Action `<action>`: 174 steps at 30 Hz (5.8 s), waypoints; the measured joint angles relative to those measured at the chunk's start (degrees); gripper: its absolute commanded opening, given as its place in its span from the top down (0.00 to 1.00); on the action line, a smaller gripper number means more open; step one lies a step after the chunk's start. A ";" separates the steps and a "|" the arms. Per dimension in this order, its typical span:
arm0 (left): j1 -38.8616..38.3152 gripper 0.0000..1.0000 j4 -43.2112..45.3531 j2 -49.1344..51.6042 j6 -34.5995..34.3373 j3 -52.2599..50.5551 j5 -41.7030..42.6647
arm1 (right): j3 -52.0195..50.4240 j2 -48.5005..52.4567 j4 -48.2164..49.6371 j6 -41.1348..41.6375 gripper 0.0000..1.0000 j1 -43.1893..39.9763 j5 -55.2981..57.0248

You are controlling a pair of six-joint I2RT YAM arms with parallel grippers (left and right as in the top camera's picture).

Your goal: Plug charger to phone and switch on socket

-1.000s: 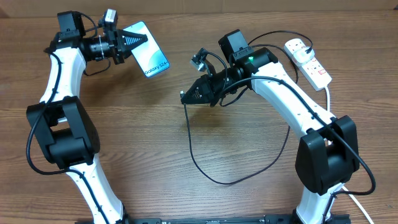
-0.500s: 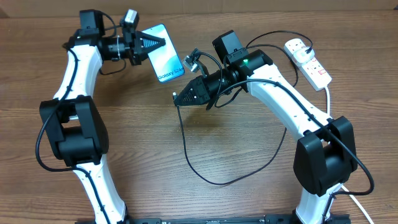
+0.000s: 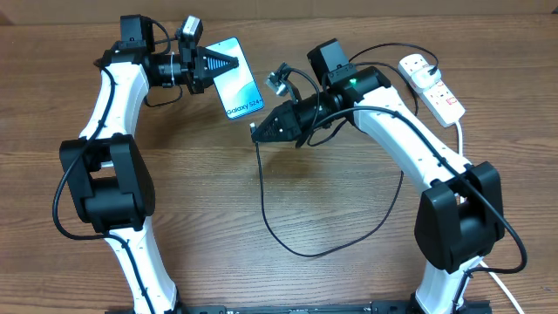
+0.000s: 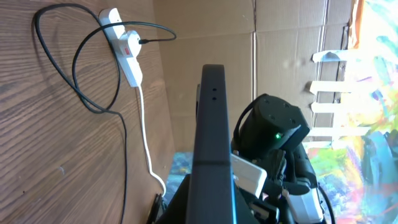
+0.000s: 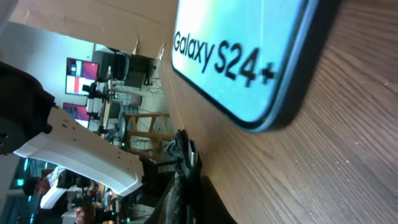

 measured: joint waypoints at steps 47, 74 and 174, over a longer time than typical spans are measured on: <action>-2.40 0.96 -0.02 0.00 1.05 0.00 0.00 | 0.00 0.00 1.62 0.02 0.96 -1.25 1.53; -2.40 0.96 -0.02 0.00 1.05 0.00 0.00 | 0.00 0.00 1.88 0.87 0.96 -1.25 1.53; -3.08 0.96 0.28 0.00 1.29 0.00 0.15 | 0.00 0.72 0.50 1.86 0.96 -1.20 -0.81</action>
